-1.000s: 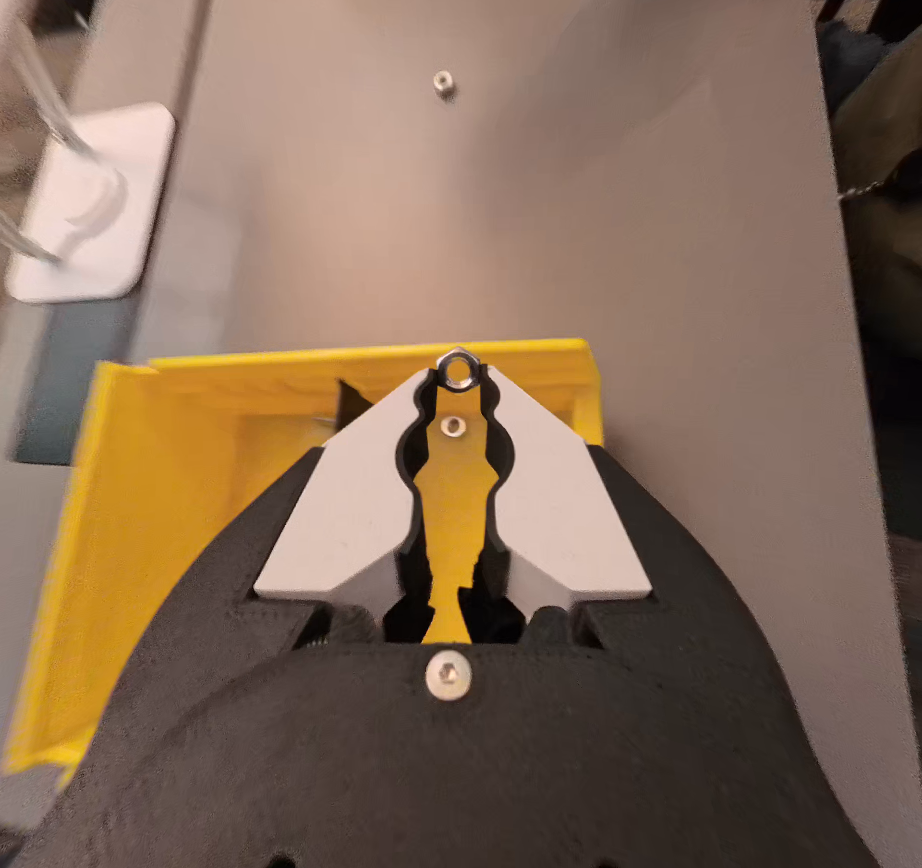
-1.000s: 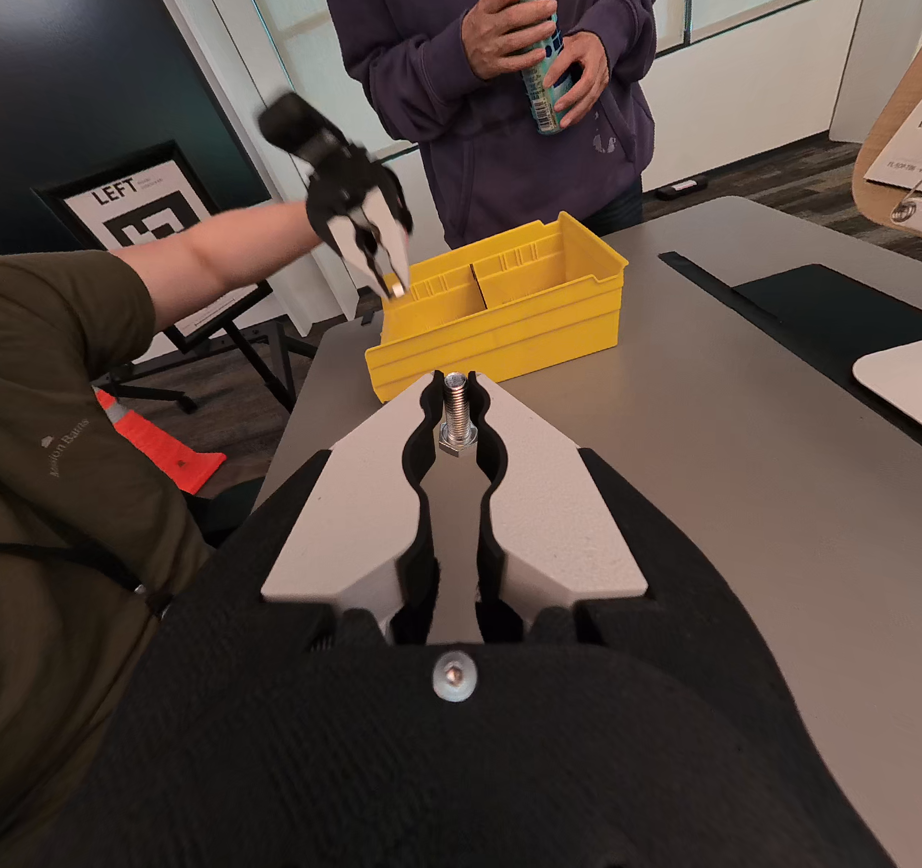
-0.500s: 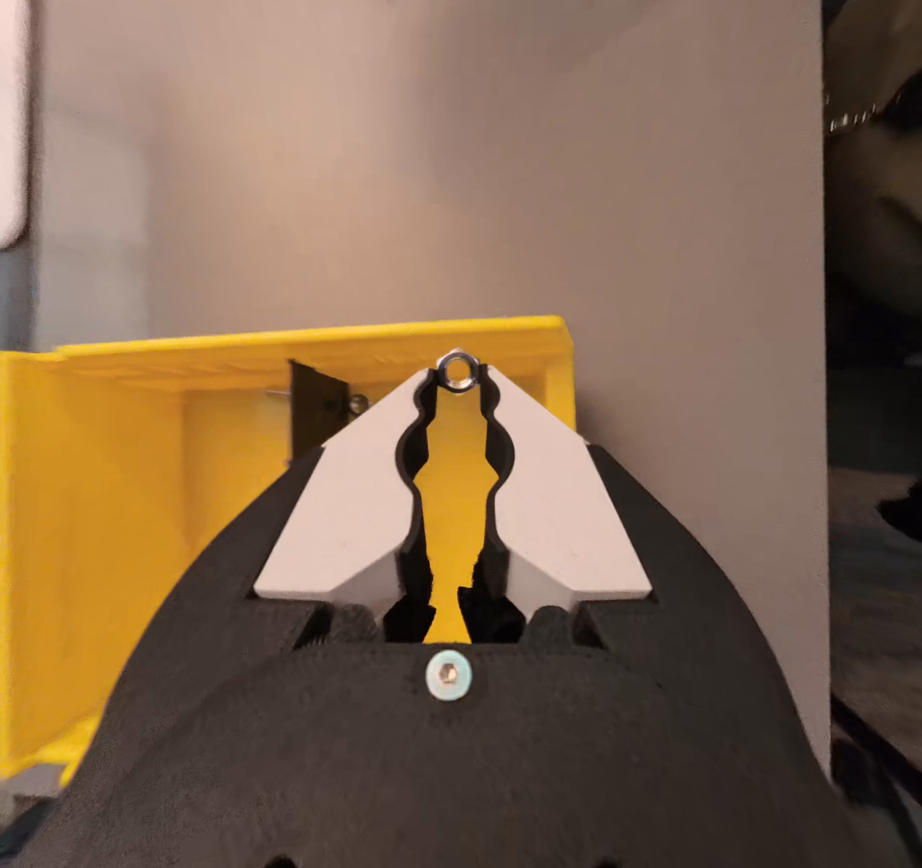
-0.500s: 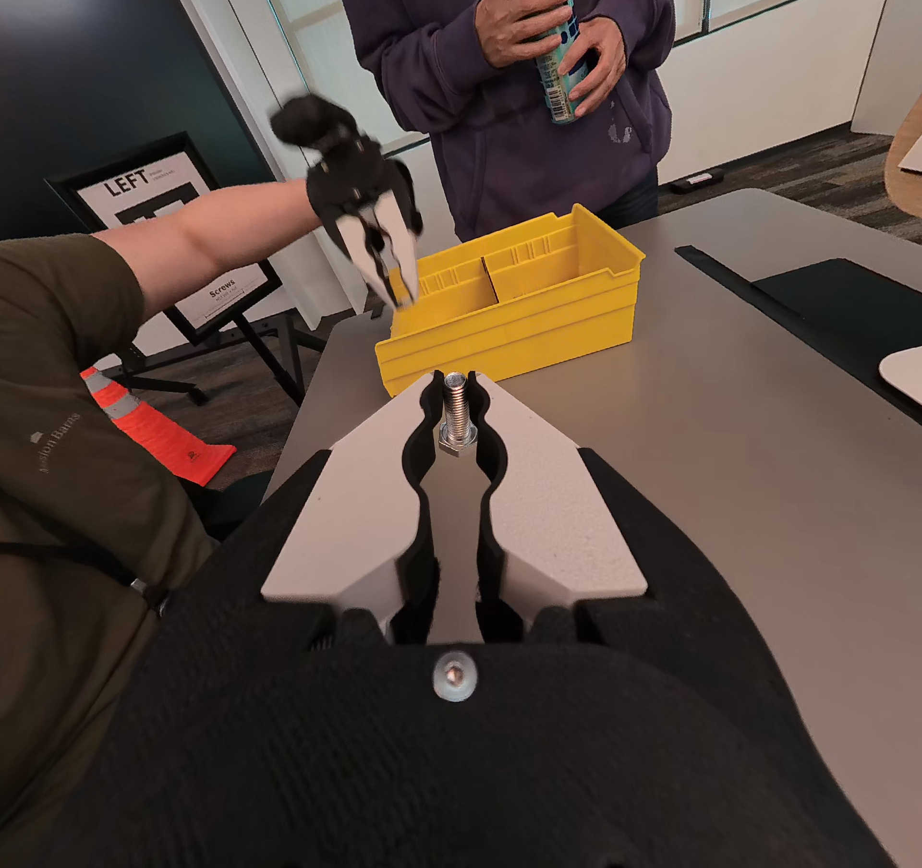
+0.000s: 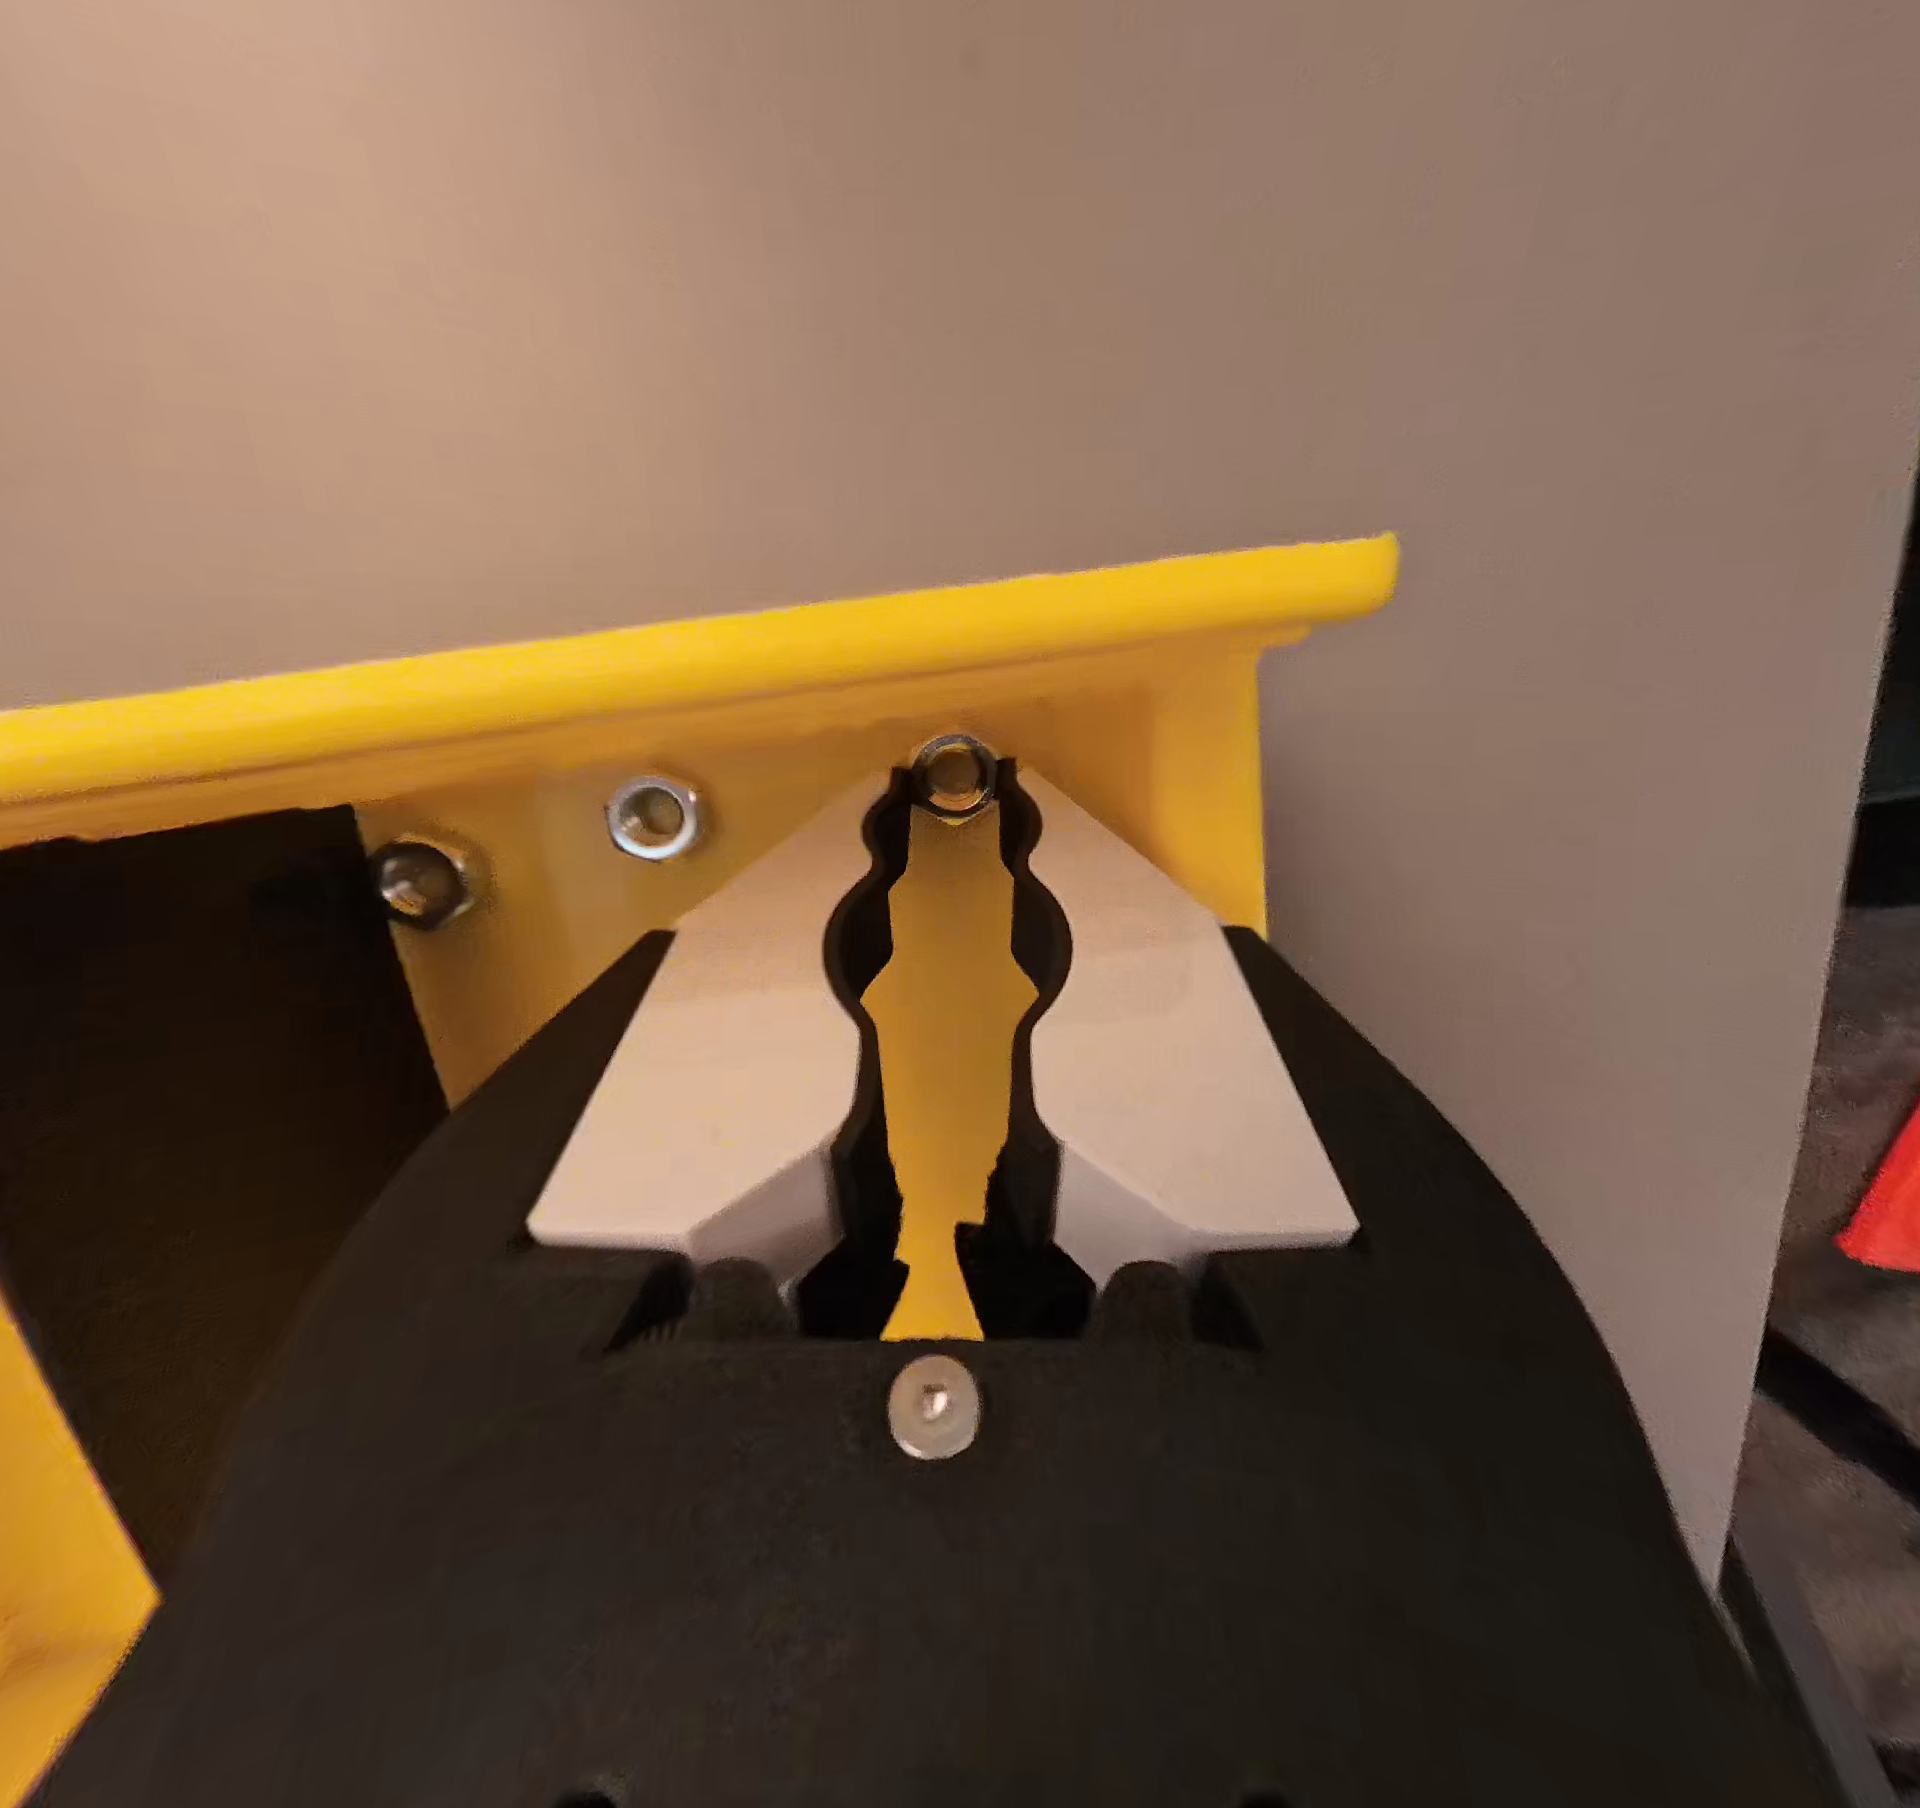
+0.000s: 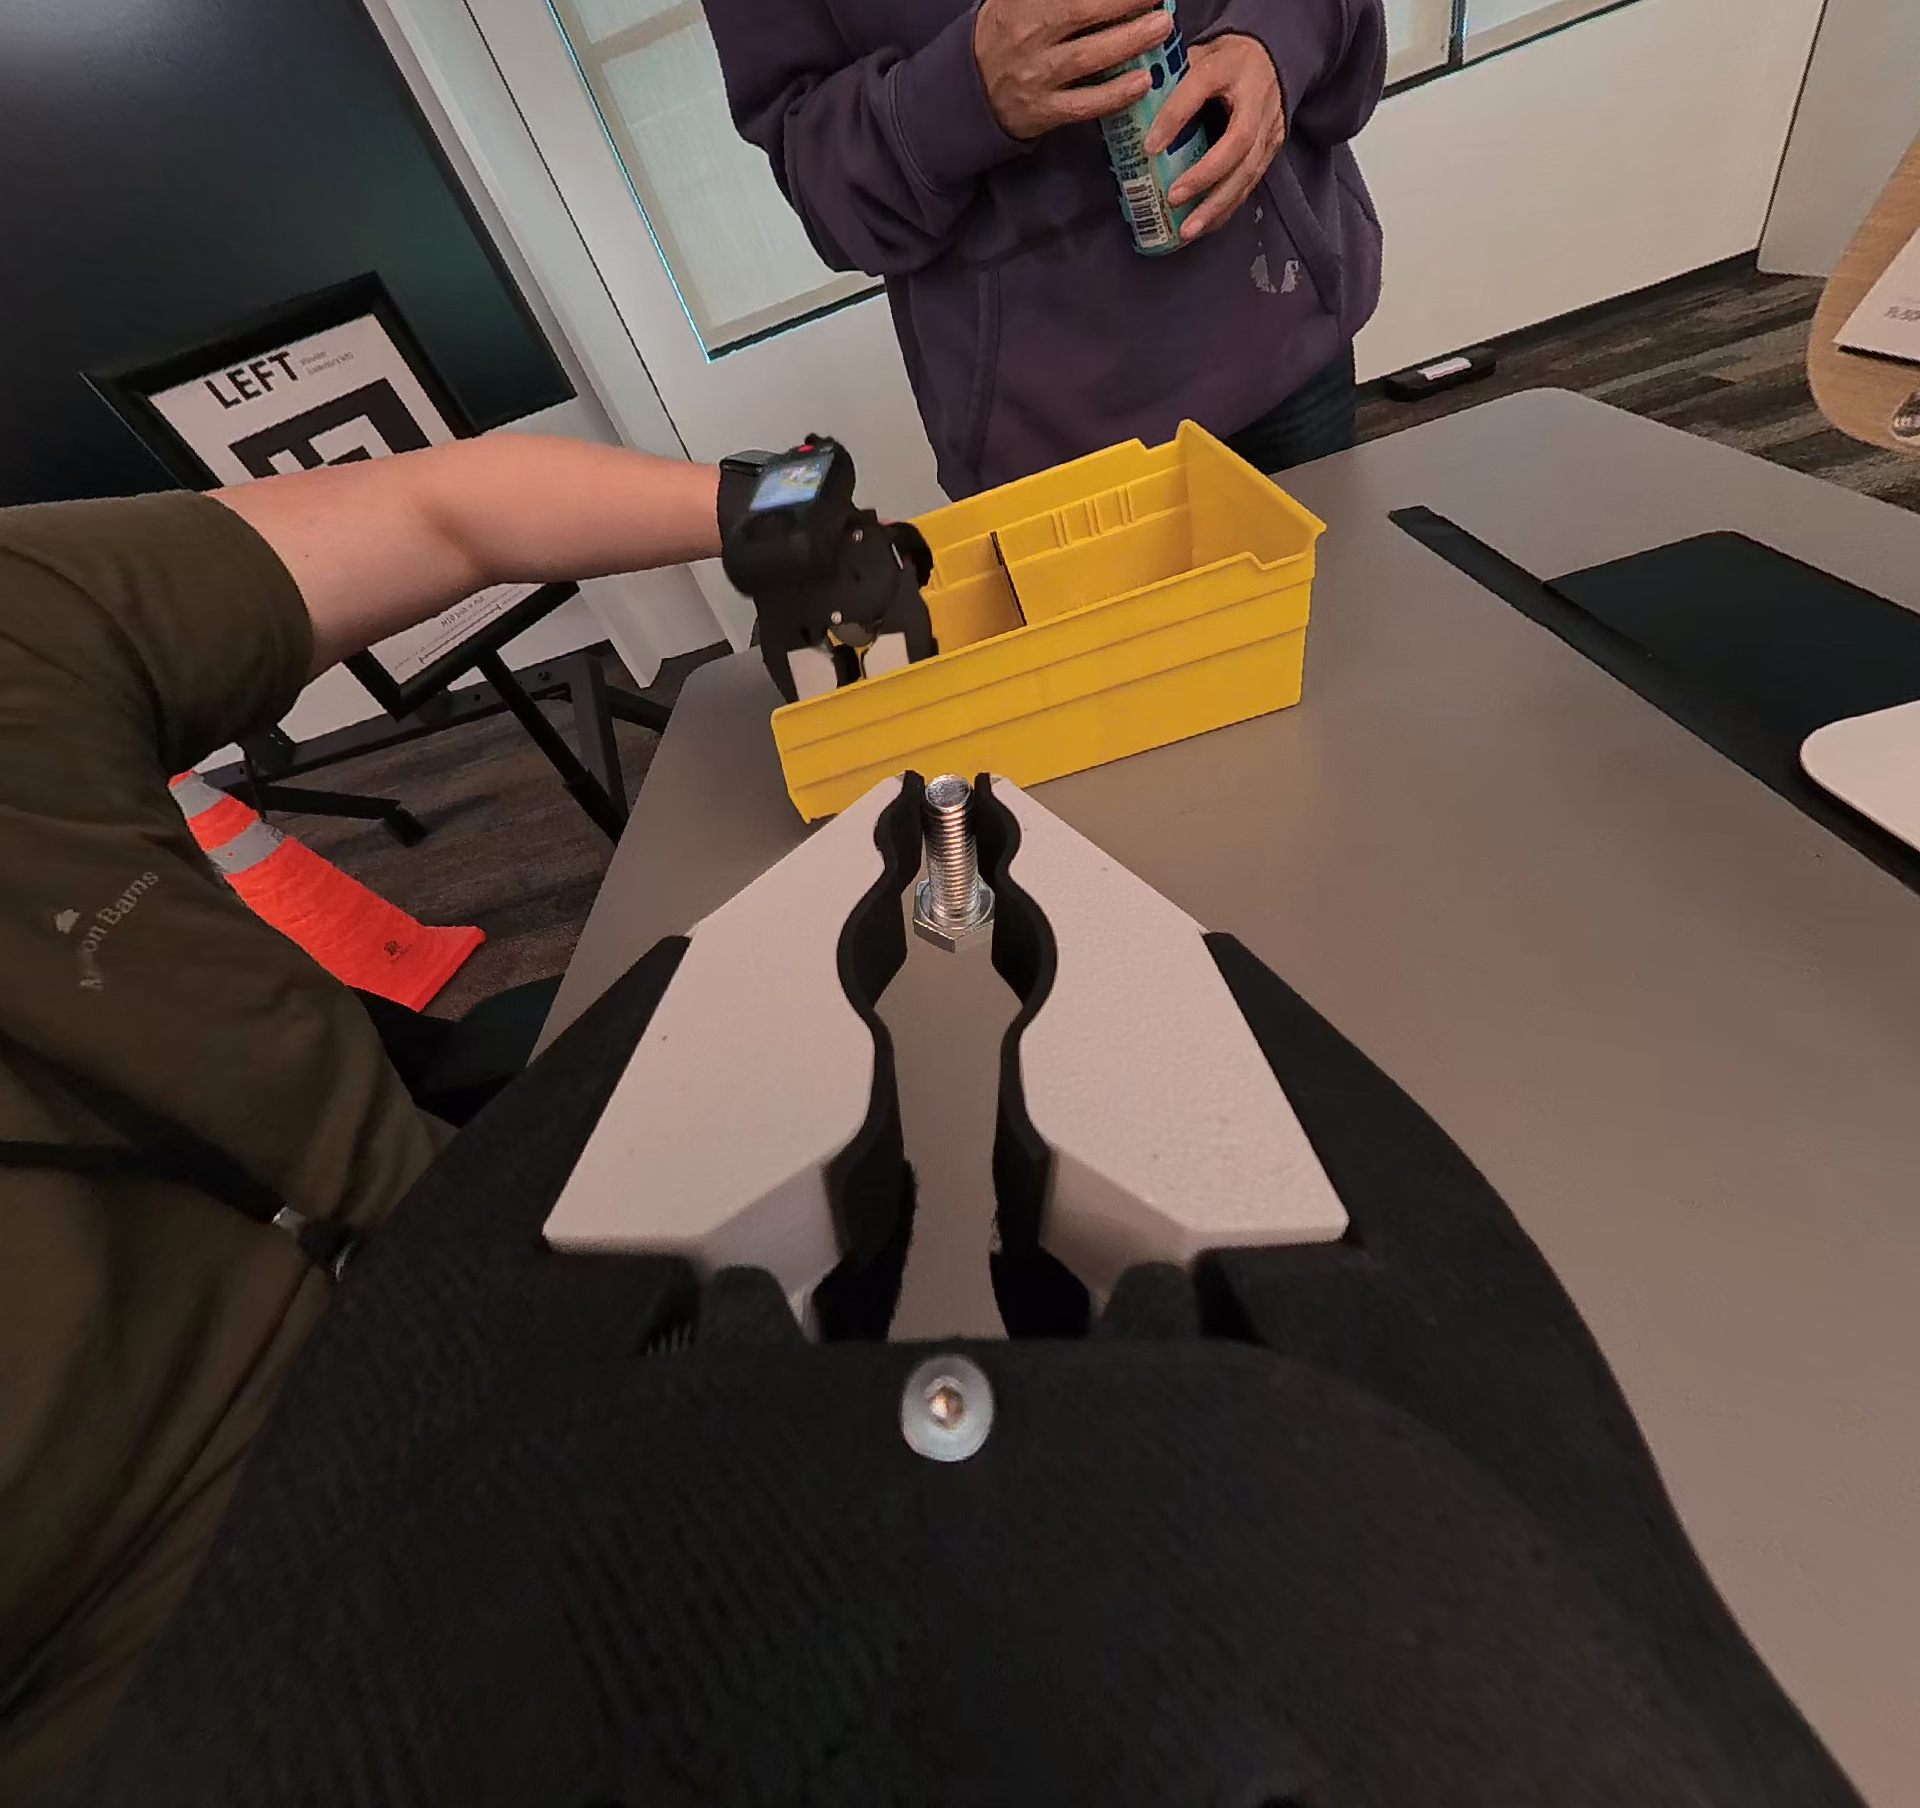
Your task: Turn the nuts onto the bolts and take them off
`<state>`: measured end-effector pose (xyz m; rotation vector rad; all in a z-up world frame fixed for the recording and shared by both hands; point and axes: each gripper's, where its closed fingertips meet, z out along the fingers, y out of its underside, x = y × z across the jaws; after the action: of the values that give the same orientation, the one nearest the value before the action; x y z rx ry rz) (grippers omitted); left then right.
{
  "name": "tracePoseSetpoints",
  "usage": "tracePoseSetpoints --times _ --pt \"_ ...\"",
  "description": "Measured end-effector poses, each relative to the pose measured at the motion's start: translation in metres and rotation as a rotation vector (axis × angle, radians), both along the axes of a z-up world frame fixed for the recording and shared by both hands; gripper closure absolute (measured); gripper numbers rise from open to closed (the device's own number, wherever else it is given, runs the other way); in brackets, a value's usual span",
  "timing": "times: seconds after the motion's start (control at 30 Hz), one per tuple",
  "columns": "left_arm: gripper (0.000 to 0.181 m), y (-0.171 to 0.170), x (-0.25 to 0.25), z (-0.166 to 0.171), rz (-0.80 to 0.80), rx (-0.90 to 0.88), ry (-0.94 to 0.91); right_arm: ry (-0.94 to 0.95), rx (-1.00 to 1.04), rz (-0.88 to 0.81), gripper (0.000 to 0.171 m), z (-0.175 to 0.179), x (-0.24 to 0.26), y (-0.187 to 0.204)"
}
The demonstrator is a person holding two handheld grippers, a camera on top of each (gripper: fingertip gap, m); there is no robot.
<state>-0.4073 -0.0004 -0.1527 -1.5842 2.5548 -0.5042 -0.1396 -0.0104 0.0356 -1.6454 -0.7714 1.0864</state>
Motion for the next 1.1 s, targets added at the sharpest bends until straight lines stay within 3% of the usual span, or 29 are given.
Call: tracePoseSetpoints --times 0.17,0.27,0.33,0.43,0.5,0.63,0.7,1.0,1.1 --pt "0.164 0.0 0.001 -0.002 0.014 0.034 -0.026 -0.009 -0.001 -0.009 0.162 -0.002 0.002 0.002" --pt "0.138 0.012 0.0 0.003 0.068 0.119 -0.051 -0.005 -0.007 -0.011 0.163 -0.004 0.003 0.003" --pt "0.133 0.016 0.002 0.025 0.119 0.137 -0.133 -0.003 -0.007 -0.006 0.163 -0.003 0.002 0.002" --pt "0.13 0.029 0.016 0.088 0.224 0.248 -0.416 -0.013 0.014 0.002 0.163 0.002 -0.001 -0.002" --pt "0.134 0.029 0.03 0.158 0.354 0.219 -0.747 -0.007 0.028 0.01 0.162 0.007 -0.002 -0.004" --pt "0.143 0.02 0.015 0.296 0.604 -0.251 -1.383 -0.005 0.029 0.022 0.162 0.008 -0.005 -0.005" --pt "0.146 0.015 -0.004 0.338 0.624 -0.49 -1.576 -0.014 0.024 0.024 0.162 0.006 -0.007 -0.005" --pt "0.143 0.007 0.003 0.345 0.592 -0.488 -1.559 -0.022 0.043 0.024 0.162 0.011 -0.007 -0.011" --pt "0.162 0.009 0.01 0.33 0.608 -0.371 -1.49 -0.021 0.046 0.014 0.162 0.013 -0.002 -0.012"
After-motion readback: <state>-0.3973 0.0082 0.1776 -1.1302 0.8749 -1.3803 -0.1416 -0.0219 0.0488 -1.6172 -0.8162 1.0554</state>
